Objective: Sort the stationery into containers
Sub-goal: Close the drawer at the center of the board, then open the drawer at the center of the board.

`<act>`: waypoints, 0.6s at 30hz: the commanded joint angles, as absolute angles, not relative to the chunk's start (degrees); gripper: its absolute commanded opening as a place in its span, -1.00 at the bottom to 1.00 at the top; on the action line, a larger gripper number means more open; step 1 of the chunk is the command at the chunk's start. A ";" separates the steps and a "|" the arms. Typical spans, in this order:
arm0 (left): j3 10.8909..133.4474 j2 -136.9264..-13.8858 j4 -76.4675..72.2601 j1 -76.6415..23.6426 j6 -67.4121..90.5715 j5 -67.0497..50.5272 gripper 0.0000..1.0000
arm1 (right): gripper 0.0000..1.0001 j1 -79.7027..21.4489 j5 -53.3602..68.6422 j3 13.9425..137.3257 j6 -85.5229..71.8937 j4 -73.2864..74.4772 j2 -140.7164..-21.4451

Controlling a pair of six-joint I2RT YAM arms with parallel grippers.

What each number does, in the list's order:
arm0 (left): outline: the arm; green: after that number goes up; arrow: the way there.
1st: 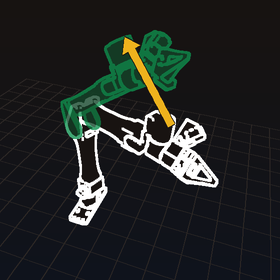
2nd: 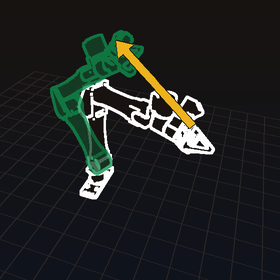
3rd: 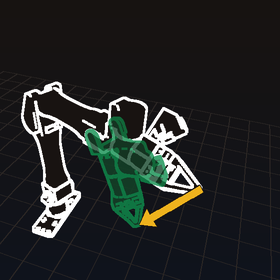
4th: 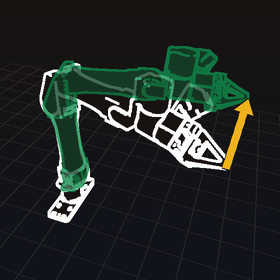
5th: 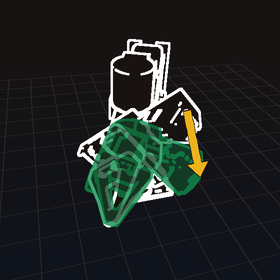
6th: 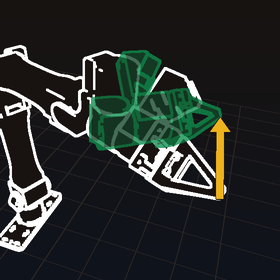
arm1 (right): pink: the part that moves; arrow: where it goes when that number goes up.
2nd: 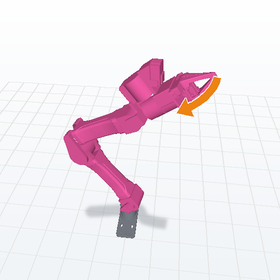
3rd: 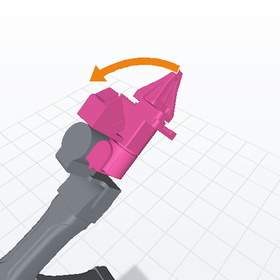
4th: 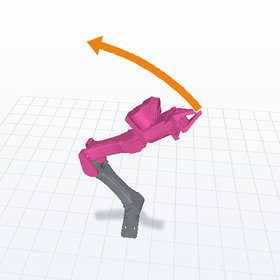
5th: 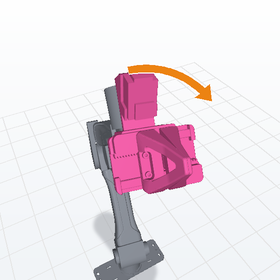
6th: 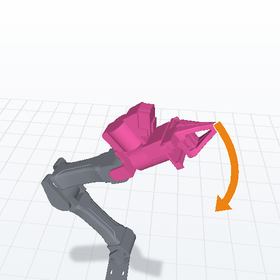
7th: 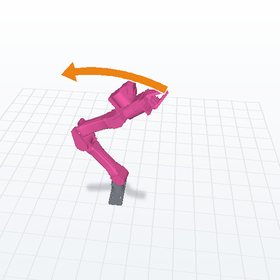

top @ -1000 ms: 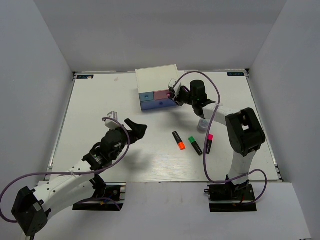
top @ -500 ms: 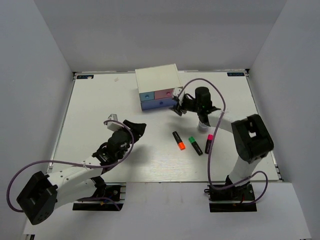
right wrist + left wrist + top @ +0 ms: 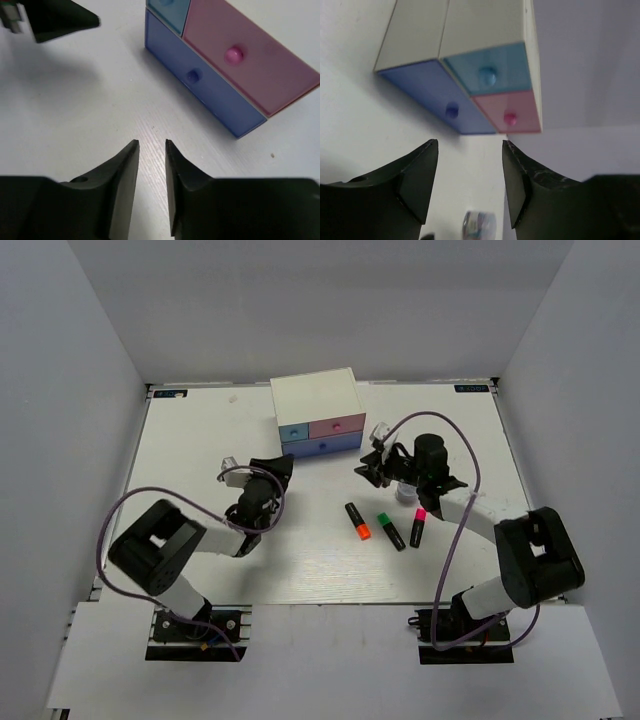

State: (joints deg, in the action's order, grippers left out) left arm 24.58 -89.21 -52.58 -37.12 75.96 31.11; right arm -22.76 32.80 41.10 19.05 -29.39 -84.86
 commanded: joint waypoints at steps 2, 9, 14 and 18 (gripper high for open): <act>30.84 -94.65 -63.10 -34.37 78.40 30.34 0.26 | -0.44 -22.06 33.84 38.50 14.77 -30.32 -79.55; 36.99 -100.20 -62.94 -32.43 78.40 27.69 0.18 | -0.44 -20.83 31.82 35.42 14.59 -30.85 -77.26; 40.16 -102.57 -61.61 -31.38 78.40 25.84 0.10 | -0.44 -20.04 31.64 34.89 14.50 -31.55 -77.08; 41.39 -103.89 -60.03 -30.85 78.40 24.09 0.07 | -0.44 -19.25 31.29 34.89 14.15 -32.25 -76.90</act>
State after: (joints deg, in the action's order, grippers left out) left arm 39.70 -104.09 -61.12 -31.29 78.41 26.11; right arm -19.94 31.64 34.96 14.98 -29.76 -78.46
